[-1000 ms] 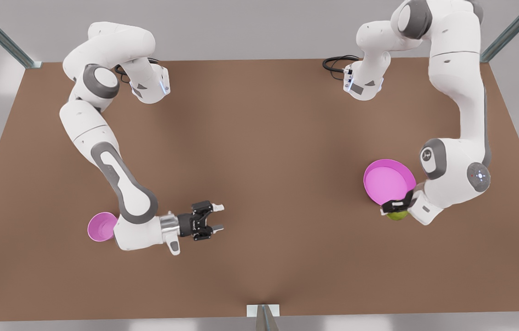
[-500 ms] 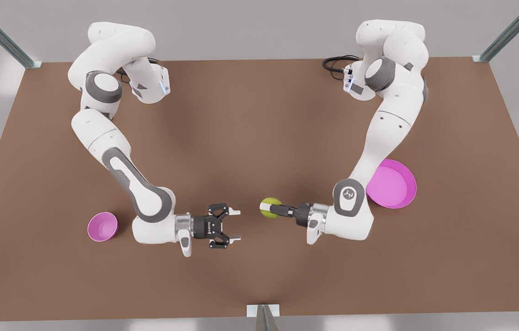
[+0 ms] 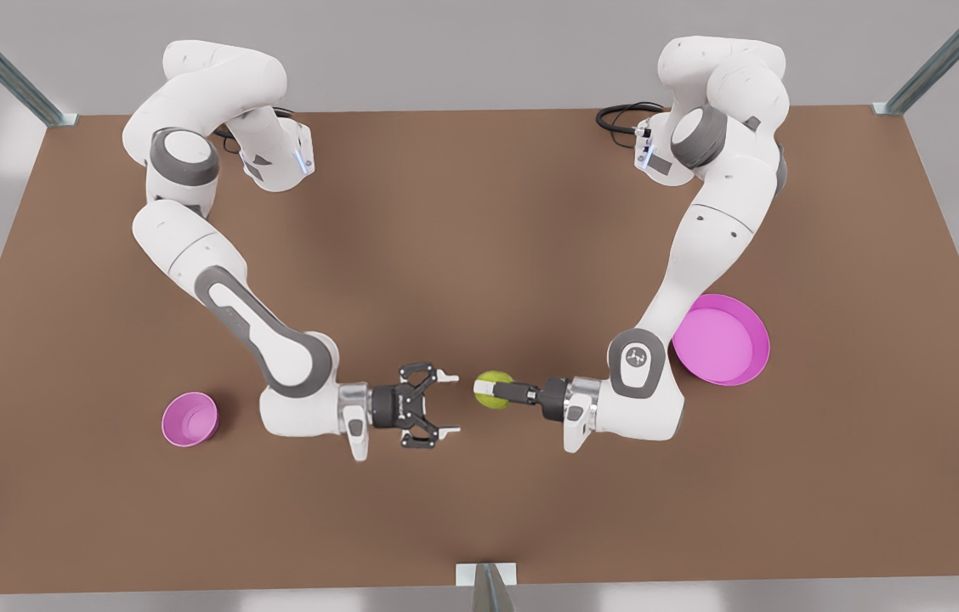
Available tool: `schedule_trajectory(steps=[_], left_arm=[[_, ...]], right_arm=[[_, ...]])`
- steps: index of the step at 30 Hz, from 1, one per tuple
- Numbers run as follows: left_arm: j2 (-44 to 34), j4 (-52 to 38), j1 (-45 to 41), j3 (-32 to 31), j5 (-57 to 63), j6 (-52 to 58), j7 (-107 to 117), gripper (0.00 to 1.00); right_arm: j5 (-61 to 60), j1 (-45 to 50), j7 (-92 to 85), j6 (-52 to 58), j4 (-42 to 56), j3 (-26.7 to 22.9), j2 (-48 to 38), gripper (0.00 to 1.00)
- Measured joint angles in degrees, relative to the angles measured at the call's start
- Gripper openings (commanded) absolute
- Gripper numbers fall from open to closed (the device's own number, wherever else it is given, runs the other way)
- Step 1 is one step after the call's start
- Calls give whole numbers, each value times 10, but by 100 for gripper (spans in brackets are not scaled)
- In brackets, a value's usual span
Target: Use the left arm to pick up the apple from the plate, transfer it to the gripper of the right arm, and then use the right arm to place it into the bowl
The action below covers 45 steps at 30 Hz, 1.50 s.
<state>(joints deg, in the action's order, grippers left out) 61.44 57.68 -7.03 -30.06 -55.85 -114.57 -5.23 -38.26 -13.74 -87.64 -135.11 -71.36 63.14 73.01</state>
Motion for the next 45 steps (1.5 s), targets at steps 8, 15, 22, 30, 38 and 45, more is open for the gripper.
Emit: schedule_trajectory(steps=[8, 15, 22, 30, 38, 45], left_arm=[[-2, 0, -6, 0, -5, -18, -6, 69], [-2, 2, -9, 0, -6, -33, -8, 69], [-1, 2, -10, 0, -6, -41, -8, 69], [-1, 2, -11, 0, -6, -48, -8, 70], [0, 3, -12, 0, -10, -50, -12, 100], [-4, 3, -7, 0, -7, -51, -14, 100]], right_arm=[[-2, 21, -31, -34, -8, 8, 2, 100], [-5, 52, -48, -74, 8, 9, 3, 100], [-6, 76, -60, -100, 27, 8, 11, 100], [-5, 83, -69, -113, 34, 8, 10, 81], [-4, 83, -73, -117, 34, 7, 7, 62], [0, 69, -74, -115, 28, 7, 4, 54]])
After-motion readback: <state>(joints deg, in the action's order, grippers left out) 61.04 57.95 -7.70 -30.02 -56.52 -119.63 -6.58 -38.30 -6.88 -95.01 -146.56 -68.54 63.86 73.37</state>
